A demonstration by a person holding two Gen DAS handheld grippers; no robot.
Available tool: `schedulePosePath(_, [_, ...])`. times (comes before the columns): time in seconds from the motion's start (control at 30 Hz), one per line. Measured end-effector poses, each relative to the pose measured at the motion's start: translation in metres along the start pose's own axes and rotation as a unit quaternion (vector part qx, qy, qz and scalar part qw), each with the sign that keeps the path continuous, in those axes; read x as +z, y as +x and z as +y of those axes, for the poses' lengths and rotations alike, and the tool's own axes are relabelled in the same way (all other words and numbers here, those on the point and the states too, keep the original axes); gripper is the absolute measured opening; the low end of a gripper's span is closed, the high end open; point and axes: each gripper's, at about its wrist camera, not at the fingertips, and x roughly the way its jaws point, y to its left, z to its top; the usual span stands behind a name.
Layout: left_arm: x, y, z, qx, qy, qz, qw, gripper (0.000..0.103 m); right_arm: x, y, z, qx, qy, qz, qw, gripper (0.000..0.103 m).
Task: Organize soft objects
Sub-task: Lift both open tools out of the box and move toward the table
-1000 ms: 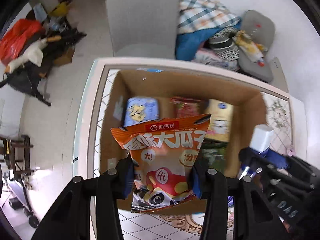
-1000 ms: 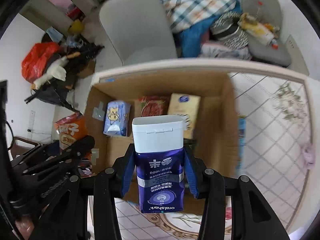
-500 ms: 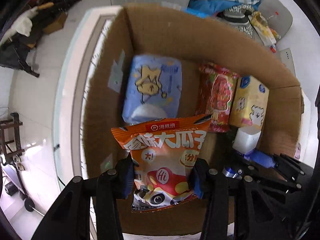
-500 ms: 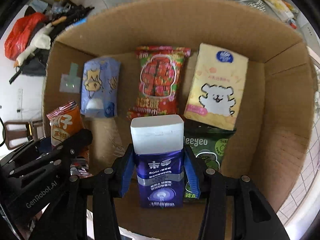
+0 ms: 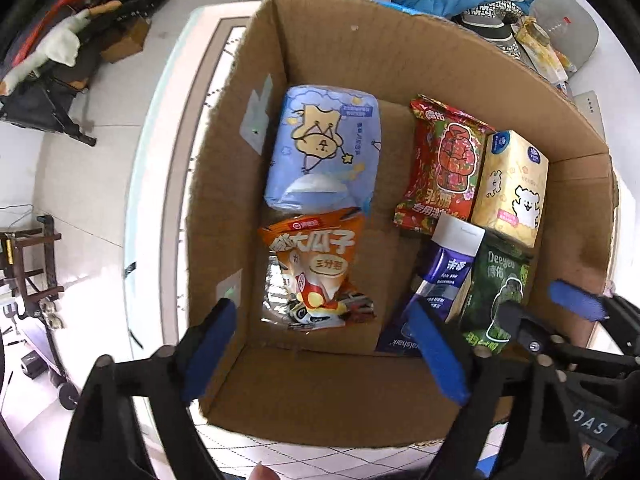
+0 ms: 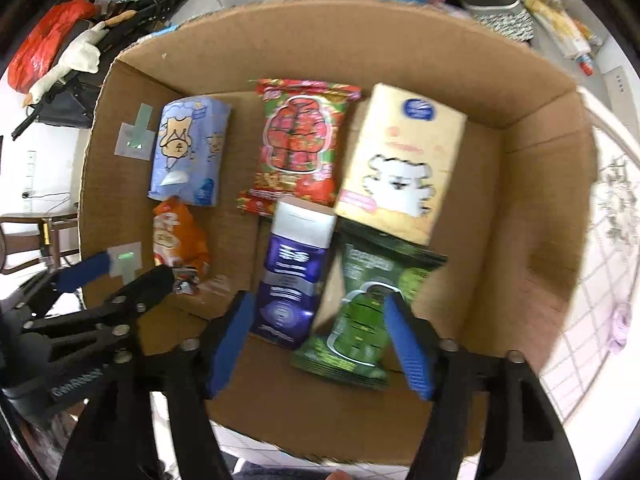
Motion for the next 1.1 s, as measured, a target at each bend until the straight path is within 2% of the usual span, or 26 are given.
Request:
schedulePosePath(0.13, [-0.013, -0.013, -0.002, 0.003, 0.000, -0.023, 0.9997, 0.094, -0.017, -0.008, -0.011, -0.028, 0.003, -0.008, 1.000, 0.082])
schedulePosePath(0.17, [-0.017, -0.016, -0.001, 0.005, -0.001, -0.028, 0.9996, 0.094, -0.022, -0.011, -0.013, -0.033, 0.001, -0.011, 0.999, 0.089])
schedulePosePath(0.2, [-0.020, -0.021, -0.002, 0.008, -0.002, -0.036, 0.9993, 0.094, -0.027, -0.013, -0.014, -0.041, 0.001, -0.016, 0.999, 0.091])
schedulePosePath(0.37, [-0.035, -0.039, -0.007, 0.006, -0.002, -0.065, 0.9979, 0.094, -0.044, -0.032, -0.022, -0.050, 0.001, -0.037, 0.998, 0.101])
schedulePosePath(0.63, [-0.064, -0.081, -0.018, 0.012, 0.001, -0.124, 0.9923, 0.094, -0.081, -0.076, -0.027, -0.033, 0.005, -0.085, 0.996, 0.101])
schedulePosePath(0.87, [-0.102, -0.122, -0.024, -0.007, -0.004, -0.158, 0.9873, 0.094, -0.121, -0.122, -0.029, -0.017, 0.001, -0.130, 0.991, 0.101])
schedulePosePath(1.03, [-0.117, -0.145, -0.031, -0.011, -0.004, -0.178, 0.9840, 0.094, -0.141, -0.150, -0.031, -0.008, 0.001, -0.156, 0.988, 0.101])
schedulePosePath(1.1, [-0.120, -0.150, -0.036, -0.019, -0.004, -0.180, 0.9834, 0.094, -0.147, -0.159, -0.035, 0.009, 0.005, -0.160, 0.987, 0.101])
